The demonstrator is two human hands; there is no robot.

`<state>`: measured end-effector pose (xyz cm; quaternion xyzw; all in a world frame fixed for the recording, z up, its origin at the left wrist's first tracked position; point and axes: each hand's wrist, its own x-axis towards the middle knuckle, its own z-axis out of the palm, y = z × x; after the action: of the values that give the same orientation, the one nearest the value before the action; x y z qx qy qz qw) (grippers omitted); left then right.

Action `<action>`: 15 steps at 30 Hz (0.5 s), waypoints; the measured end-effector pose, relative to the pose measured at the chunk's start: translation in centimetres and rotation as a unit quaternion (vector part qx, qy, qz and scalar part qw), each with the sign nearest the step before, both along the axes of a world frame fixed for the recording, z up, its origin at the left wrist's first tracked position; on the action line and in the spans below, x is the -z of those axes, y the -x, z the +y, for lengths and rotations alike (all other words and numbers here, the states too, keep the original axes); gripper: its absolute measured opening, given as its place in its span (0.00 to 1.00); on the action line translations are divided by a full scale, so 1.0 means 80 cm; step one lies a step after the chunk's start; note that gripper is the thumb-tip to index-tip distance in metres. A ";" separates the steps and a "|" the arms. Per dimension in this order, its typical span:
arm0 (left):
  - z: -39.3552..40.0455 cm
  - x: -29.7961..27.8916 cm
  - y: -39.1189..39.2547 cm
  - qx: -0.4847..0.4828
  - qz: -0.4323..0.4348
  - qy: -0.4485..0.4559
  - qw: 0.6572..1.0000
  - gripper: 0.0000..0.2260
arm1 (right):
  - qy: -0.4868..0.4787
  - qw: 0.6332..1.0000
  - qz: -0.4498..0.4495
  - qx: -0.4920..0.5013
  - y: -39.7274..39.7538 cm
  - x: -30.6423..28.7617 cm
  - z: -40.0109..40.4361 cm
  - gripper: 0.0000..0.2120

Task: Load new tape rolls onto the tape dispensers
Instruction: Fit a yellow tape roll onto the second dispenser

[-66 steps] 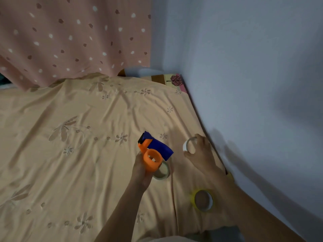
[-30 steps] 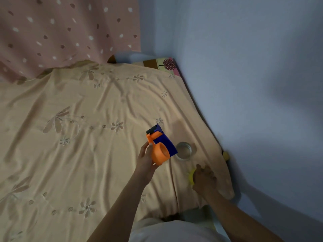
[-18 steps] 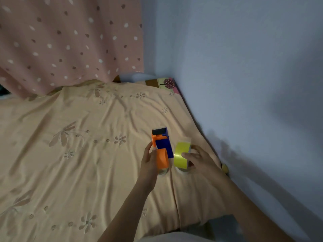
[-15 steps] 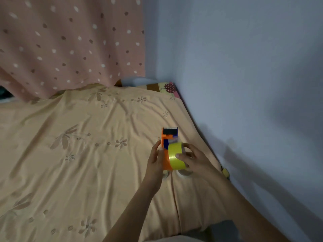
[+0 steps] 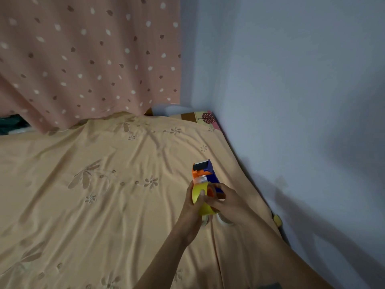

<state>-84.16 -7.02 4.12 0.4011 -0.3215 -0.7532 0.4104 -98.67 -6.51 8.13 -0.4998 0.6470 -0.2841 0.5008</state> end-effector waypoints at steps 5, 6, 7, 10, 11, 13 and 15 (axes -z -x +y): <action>-0.008 0.018 -0.020 -0.023 0.001 0.001 1.000 0.24 | -0.013 0.994 0.094 -0.048 -0.012 -0.007 -0.012 0.21; -0.011 0.021 -0.024 -0.041 -0.004 -0.019 0.999 0.25 | 0.003 0.989 0.137 -0.063 -0.013 -0.009 -0.014 0.17; -0.012 0.023 -0.028 -0.058 -0.005 -0.039 0.998 0.26 | 0.030 0.981 0.180 -0.061 -0.014 -0.009 -0.015 0.13; -0.014 0.029 -0.039 -0.083 0.010 -0.067 0.994 0.27 | 0.120 0.955 0.265 0.057 -0.017 -0.011 -0.017 0.07; -0.014 0.029 -0.043 -0.085 0.016 -0.072 0.994 0.27 | 0.138 0.949 0.272 0.075 -0.019 -0.009 -0.017 0.11; -0.012 0.029 -0.048 -0.076 0.029 -0.070 0.994 0.24 | 0.101 0.965 0.235 0.060 -0.022 -0.004 -0.018 0.26; -0.009 0.026 -0.053 -0.065 0.043 -0.071 0.994 0.21 | 0.021 0.987 0.154 0.031 -0.033 0.004 -0.016 0.36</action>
<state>-79.95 -7.76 2.06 0.4166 -0.2226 -0.7621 0.4427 -96.05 -7.81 7.81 -0.5279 0.7255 -0.2328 0.3752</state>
